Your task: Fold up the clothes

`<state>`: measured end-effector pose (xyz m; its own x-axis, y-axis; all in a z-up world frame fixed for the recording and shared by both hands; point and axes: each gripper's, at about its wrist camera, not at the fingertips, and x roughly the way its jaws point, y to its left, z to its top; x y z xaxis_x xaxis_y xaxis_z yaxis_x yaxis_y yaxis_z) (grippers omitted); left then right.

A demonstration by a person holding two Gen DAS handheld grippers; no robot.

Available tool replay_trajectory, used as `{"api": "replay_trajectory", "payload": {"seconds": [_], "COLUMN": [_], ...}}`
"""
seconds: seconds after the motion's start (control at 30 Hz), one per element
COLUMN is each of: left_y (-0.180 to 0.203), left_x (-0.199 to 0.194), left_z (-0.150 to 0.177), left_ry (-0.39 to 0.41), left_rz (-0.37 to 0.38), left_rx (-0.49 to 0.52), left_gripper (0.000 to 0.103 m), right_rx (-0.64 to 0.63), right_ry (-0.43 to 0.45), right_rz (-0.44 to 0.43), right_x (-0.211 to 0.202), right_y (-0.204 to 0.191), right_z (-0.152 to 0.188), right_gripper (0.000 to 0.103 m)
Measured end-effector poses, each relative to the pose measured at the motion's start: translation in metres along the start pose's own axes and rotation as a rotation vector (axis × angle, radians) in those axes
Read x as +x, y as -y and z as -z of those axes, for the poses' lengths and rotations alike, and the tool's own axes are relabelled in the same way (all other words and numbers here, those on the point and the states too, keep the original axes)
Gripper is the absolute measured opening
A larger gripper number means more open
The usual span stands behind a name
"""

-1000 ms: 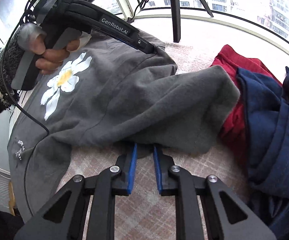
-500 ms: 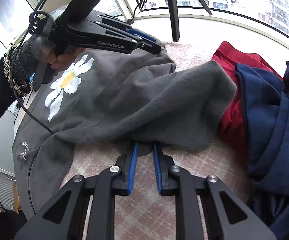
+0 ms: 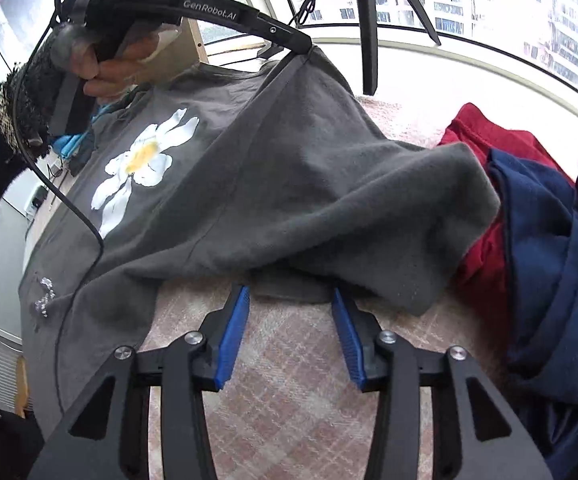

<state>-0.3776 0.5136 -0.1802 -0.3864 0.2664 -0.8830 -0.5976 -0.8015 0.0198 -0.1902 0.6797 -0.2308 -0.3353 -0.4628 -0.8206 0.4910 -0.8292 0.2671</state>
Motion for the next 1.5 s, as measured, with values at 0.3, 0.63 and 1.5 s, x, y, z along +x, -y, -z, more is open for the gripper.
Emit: {"api": "replay_trajectory", "payload": {"seconds": [0.3, 0.63, 1.5], "left_y": [-0.008, -0.012, 0.008], "left_x": [-0.005, 0.003, 0.045], "left_z": [0.004, 0.007, 0.004], "left_ry": [-0.011, -0.042, -0.052], "left_rz": [-0.027, -0.024, -0.099], "left_rx": [0.000, -0.007, 0.025], "left_gripper": [0.000, 0.001, 0.001], "right_rx": [0.020, -0.071, -0.126], "right_ry": [-0.024, -0.033, -0.041], "right_rz": [-0.045, 0.034, 0.341], "right_x": [-0.008, 0.000, -0.043], "right_y": [0.011, -0.008, 0.036], "right_z": [0.004, -0.007, 0.003], "right_gripper": [0.001, 0.033, 0.003]}}
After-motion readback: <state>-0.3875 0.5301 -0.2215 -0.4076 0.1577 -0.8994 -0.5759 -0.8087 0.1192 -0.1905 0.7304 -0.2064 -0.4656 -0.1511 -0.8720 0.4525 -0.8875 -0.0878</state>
